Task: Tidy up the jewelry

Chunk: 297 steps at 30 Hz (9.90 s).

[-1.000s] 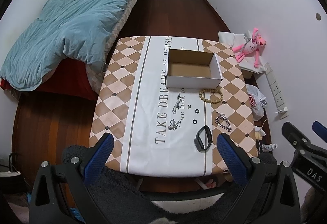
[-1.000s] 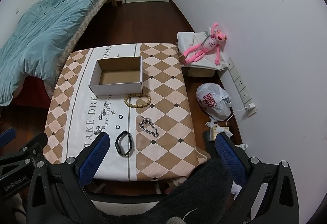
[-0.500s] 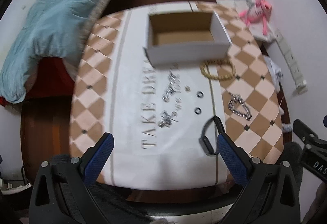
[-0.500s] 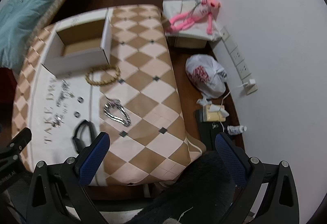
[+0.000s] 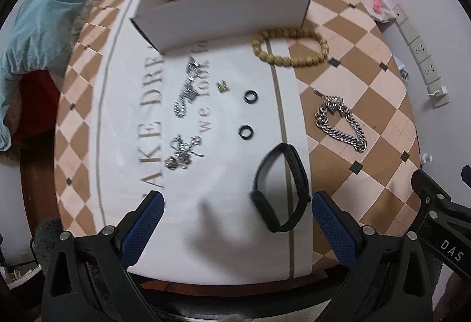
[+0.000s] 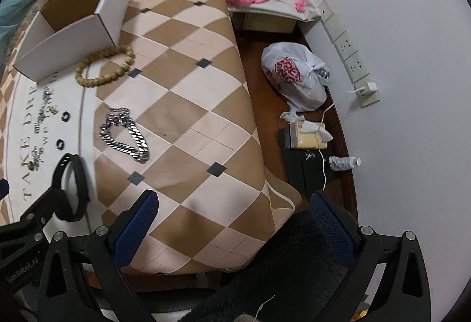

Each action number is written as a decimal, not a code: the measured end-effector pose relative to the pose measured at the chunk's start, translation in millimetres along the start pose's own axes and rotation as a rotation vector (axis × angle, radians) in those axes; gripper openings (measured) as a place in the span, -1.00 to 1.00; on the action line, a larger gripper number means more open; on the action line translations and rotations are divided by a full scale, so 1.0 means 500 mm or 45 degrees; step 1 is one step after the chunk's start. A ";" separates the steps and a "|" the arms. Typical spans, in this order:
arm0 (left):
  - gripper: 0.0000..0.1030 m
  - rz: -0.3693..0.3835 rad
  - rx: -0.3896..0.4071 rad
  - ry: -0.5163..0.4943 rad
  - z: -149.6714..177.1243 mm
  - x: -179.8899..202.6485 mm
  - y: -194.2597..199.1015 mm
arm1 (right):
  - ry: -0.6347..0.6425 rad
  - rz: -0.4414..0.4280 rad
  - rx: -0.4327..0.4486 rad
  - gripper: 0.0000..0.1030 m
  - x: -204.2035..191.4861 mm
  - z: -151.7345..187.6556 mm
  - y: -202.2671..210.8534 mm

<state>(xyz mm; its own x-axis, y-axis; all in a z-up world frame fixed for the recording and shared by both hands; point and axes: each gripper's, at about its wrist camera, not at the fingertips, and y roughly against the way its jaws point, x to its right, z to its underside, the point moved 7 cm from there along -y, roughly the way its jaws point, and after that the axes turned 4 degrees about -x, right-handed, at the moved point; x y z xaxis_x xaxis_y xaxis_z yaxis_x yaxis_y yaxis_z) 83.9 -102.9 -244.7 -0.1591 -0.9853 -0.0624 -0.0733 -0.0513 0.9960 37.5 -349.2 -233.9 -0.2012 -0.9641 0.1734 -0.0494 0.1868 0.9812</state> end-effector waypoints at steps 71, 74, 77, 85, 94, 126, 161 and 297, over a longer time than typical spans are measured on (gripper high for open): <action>-0.24 0.223 0.318 0.155 -0.131 -0.164 0.143 | 0.139 -0.598 0.247 -0.70 -0.234 -0.166 0.149; -0.24 0.266 0.345 0.145 -0.181 -0.167 0.169 | 0.146 -0.636 0.281 -0.70 -0.241 -0.206 0.191; -0.24 0.295 0.364 0.158 -0.233 -0.177 0.184 | 0.164 -0.653 0.315 -0.70 -0.253 -0.257 0.220; -0.15 0.337 0.322 0.184 -0.351 -0.201 0.163 | 0.163 -0.716 0.253 -0.70 -0.301 -0.388 0.204; -0.02 0.420 0.197 0.193 -0.420 -0.191 0.102 | 0.159 -0.710 0.054 -0.69 -0.342 -0.455 0.087; 0.95 -0.071 0.427 0.232 -0.292 -0.259 0.127 | 0.194 -0.202 0.251 0.93 -0.274 -0.348 0.077; 0.95 -0.089 0.401 0.238 -0.060 -0.256 0.152 | 0.095 -0.298 0.334 0.93 -0.184 -0.134 0.181; -0.81 0.449 0.476 0.066 -0.359 -0.150 0.303 | 0.194 -0.719 0.360 -0.83 -0.292 -0.387 0.289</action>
<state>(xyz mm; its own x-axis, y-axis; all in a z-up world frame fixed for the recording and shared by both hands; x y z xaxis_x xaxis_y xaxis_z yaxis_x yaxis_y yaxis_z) 261.6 -66.0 -77.4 -0.1895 -0.9394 0.2856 -0.3723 0.3379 0.8644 248.9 -217.9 -100.8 0.0710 -0.9406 -0.3321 -0.3672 -0.3342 0.8680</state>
